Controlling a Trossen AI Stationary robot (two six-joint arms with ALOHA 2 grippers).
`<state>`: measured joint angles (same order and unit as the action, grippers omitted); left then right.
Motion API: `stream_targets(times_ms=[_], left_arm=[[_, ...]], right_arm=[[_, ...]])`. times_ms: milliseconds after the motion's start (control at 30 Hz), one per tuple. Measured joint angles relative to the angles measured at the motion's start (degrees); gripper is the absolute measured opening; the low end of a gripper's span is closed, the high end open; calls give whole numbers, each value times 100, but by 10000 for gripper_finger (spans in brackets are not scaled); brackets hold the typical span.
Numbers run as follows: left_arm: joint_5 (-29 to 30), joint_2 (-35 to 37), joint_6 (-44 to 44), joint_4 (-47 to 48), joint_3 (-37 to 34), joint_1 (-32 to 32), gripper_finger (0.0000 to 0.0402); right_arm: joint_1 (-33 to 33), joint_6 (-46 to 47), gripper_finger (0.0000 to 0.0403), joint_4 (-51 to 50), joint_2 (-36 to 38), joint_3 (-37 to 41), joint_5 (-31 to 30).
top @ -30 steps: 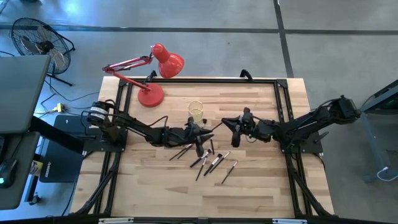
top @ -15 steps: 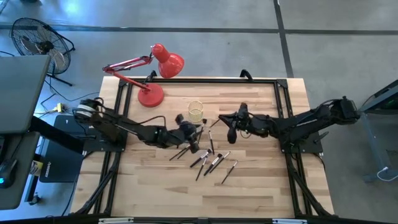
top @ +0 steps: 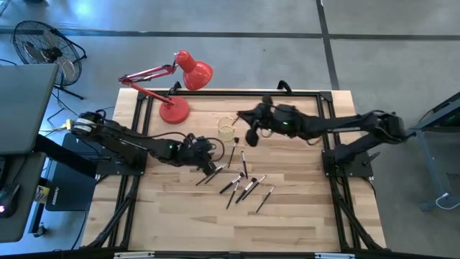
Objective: Put items in baskets/containers
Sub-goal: Put the black eyeshadow brush into the gold pen holder
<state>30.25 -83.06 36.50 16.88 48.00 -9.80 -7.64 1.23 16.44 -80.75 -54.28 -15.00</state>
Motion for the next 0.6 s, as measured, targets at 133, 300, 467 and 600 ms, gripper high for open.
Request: stream_targets(times_ms=[133,300,467,600], left_arm=[[-624,-29,-2,-1,5,265,106],[-828,-45,-23,8,5,345,106],[-923,-45,-177,7,5,342,106],[-1024,-45,-207,4,5,342,106]], right_arm=[[-176,-23,5,-638,-793,-713,124],[-387,-24,5,-908,-1678,-1346,259],[-591,241,21,-890,-2223,-1493,354],[-747,610,37,-894,-2373,-1398,524]])
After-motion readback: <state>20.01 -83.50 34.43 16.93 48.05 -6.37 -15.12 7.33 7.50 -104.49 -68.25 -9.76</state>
